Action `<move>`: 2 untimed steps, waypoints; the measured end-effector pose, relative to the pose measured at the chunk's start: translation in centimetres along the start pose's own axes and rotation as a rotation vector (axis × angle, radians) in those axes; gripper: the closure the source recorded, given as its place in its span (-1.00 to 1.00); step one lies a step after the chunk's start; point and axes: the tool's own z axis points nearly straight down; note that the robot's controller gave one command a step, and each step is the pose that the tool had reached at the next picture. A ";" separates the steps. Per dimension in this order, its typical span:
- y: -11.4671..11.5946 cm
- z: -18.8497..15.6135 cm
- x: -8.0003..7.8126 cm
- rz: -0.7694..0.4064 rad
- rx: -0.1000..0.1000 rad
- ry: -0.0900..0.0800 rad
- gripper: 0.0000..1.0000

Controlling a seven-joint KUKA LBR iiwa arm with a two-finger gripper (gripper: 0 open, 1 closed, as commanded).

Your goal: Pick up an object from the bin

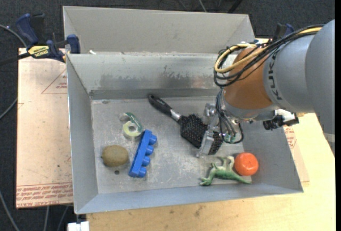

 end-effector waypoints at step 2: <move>-0.1 -0.3 1.2 0.222 -0.003 -0.009 1.00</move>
Offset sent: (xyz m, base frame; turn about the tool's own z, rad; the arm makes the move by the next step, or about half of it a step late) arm 0.0000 0.0000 0.0000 0.0000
